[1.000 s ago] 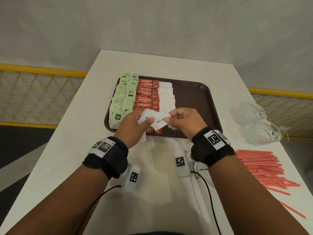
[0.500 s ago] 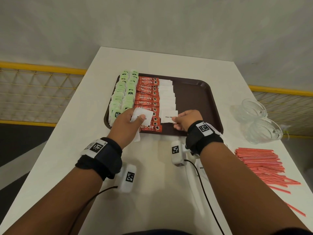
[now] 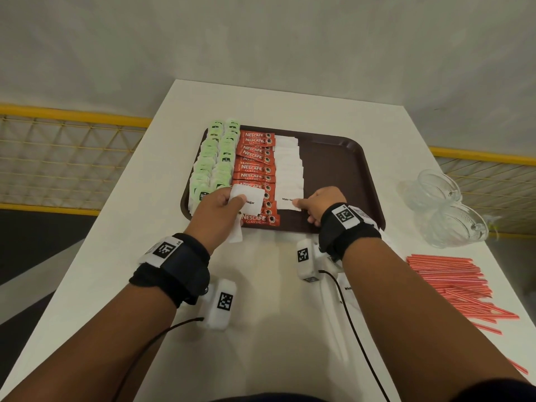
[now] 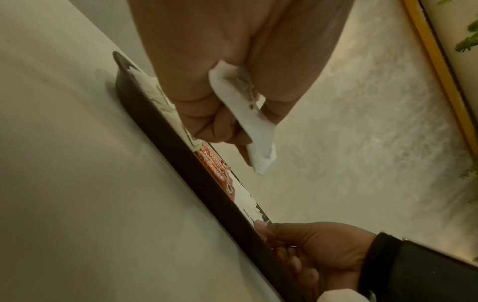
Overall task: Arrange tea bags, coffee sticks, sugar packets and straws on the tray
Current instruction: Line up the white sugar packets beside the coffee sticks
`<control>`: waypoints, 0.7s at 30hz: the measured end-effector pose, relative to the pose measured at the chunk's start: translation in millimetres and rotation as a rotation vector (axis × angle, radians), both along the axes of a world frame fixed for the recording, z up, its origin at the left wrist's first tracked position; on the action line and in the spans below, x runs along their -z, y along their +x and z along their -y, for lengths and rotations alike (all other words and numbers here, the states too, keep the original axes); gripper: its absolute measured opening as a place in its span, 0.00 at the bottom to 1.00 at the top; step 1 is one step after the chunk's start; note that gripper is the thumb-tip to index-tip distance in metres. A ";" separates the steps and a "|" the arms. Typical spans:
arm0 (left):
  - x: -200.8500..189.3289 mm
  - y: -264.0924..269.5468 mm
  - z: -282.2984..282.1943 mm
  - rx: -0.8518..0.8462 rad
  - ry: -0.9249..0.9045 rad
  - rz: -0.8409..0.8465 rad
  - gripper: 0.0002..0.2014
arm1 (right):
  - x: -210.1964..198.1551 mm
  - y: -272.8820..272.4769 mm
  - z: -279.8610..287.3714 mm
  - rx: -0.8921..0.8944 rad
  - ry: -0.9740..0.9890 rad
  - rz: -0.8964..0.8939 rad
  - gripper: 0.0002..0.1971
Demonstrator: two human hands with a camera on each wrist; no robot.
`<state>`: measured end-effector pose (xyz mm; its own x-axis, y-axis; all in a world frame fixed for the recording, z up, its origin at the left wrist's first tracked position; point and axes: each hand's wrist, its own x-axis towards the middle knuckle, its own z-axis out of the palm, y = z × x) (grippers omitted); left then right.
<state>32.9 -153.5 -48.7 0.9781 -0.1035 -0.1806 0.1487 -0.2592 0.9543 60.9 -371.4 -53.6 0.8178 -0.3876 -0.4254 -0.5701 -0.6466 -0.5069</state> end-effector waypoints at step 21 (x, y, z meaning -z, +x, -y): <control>-5.1 -0.8 11.6 -0.057 -0.153 -0.233 0.08 | -3.0 -11.6 17.1 -0.038 0.160 0.102 0.11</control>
<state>32.1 -165.1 -43.6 0.9169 -0.0926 -0.3882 0.3793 -0.0999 0.9199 49.3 -388.5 -50.5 0.8724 -0.2898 -0.3936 -0.4875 -0.5730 -0.6588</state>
